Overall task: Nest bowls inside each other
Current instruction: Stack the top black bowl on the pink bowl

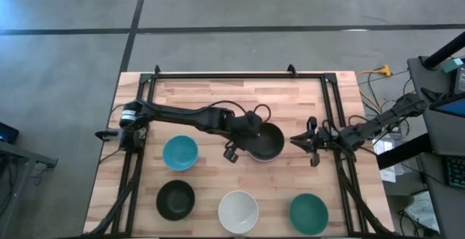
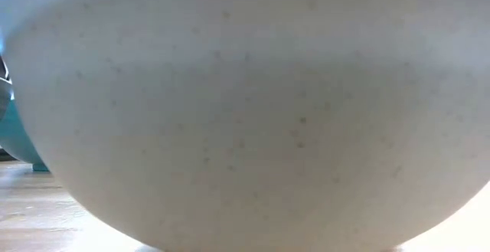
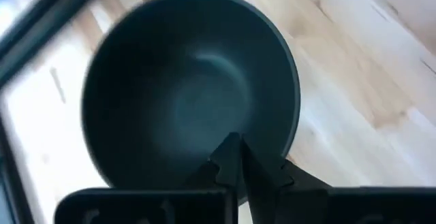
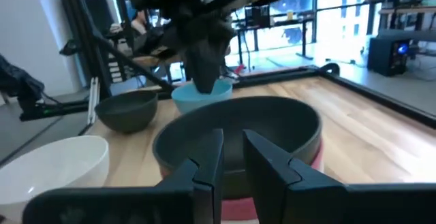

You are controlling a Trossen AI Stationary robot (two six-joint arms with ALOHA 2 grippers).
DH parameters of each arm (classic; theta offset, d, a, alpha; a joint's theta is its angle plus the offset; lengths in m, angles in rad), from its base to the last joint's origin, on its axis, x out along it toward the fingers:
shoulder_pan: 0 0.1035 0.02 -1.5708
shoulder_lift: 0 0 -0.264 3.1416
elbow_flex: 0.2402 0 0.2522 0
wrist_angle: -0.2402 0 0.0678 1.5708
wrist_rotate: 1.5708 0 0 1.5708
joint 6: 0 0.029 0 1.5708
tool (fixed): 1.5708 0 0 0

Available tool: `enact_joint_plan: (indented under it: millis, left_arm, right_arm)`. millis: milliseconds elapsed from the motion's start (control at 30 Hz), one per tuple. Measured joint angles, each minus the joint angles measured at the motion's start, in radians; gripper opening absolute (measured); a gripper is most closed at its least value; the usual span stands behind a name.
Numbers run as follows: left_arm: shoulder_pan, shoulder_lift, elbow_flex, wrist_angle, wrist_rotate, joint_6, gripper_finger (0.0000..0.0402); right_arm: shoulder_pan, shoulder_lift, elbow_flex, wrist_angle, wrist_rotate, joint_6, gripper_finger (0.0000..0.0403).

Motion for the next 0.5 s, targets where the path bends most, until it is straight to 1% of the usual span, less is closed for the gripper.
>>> enact_joint_plan:
  millis: [167,367,500]
  left_arm:
    - [0.005,-0.110,-0.176,0.233,0.000,-0.022,0.0000]
    - [0.011,-0.245,-0.360,0.510,-0.006,-0.048,0.0000]
    - [0.011,-0.310,-0.462,0.649,-0.010,-0.055,0.0000]
  right_arm:
    - [-0.001,0.090,0.000,0.041,-0.001,0.009,0.0052]
    - [-0.035,0.177,0.007,0.166,-0.003,-0.053,0.0052]
    - [-0.063,0.213,0.022,0.148,-0.056,-0.050,0.0052]
